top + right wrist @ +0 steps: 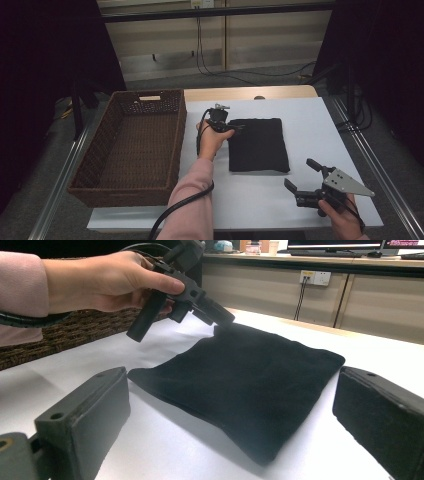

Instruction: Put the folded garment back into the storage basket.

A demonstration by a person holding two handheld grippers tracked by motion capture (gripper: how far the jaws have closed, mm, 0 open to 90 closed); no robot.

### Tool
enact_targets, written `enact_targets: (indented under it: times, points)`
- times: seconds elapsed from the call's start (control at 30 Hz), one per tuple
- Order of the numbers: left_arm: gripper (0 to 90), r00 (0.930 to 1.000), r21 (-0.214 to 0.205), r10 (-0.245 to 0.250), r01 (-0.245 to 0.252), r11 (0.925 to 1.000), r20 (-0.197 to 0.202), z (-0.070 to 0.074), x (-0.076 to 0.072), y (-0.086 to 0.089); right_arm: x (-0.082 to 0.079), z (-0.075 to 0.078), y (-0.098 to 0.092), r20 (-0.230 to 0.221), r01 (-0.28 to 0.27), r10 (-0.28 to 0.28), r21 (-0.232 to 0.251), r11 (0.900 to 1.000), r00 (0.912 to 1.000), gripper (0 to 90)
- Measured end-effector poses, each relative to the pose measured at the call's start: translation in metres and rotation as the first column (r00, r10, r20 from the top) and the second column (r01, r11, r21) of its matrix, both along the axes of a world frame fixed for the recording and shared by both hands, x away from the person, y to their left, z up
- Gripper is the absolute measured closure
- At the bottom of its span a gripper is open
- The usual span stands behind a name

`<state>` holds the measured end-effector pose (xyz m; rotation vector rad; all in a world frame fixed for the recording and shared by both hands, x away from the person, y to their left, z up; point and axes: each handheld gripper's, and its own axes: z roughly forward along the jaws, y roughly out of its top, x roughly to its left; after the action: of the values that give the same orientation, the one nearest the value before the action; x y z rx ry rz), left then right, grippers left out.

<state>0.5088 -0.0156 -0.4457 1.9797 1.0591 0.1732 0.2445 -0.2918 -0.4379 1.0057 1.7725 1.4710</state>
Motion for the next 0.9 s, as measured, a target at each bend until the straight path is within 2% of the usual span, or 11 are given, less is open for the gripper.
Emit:
enact_targets:
  times: [0.13,0.17,0.27,0.3,0.43,0.67,0.73,0.8,0.9]
  points:
    - [13.6,1.0000,0.010,-0.008,0.008,0.9999,-0.004,-0.005,0.002,-0.004,0.000,0.000,-0.001,-0.002,0.005,-0.005,-0.001,1.0000,1.0000,1.6]
    - [13.8,0.9996,0.032,-0.024,0.025,0.9992,-0.012,-0.004,0.003,-0.004,0.000,0.000,-0.001,-0.004,0.001,-0.001,0.000,1.0000,1.0000,1.6]
    - [13.8,0.9999,0.021,-0.010,0.010,0.9997,0.002,-0.006,0.003,-0.006,0.000,0.000,-0.001,0.000,0.000,0.000,-0.003,1.0000,1.0000,1.6]
    - [14.1,0.9998,0.040,-0.018,0.018,0.9990,-0.002,-0.006,0.003,-0.006,0.000,0.000,-0.001,-0.001,-0.001,0.001,-0.002,1.0000,1.0000,1.8]
    - [14.6,0.9998,0.054,-0.022,0.022,0.9983,0.000,-0.009,0.004,-0.008,0.000,0.000,-0.001,-0.003,-0.001,0.001,-0.001,1.0000,1.0000,1.9]
    - [15.7,0.9998,0.062,-0.017,0.017,0.9979,-0.003,-0.017,0.002,-0.011,0.000,0.000,-0.001,-0.001,0.001,-0.001,-0.002,1.0000,1.0000,2.0]
    - [19.1,0.9998,0.073,-0.021,0.021,0.9971,-0.002,-0.016,0.001,-0.012,0.000,0.000,-0.001,-0.001,-0.005,0.005,-0.001,1.0000,1.0000,2.1]
    - [26.2,0.9997,0.073,-0.026,0.026,0.9970,-0.004,-0.015,-0.001,-0.015,0.000,0.000,-0.001,-0.005,-0.005,0.005,0.000,1.0000,1.0000,2.2]
    - [35.8,0.9997,0.105,-0.025,0.025,0.9941,0.003,-0.013,-0.003,-0.018,0.000,0.000,-0.001,-0.007,-0.007,0.007,-0.002,1.0000,0.9999,2.4]
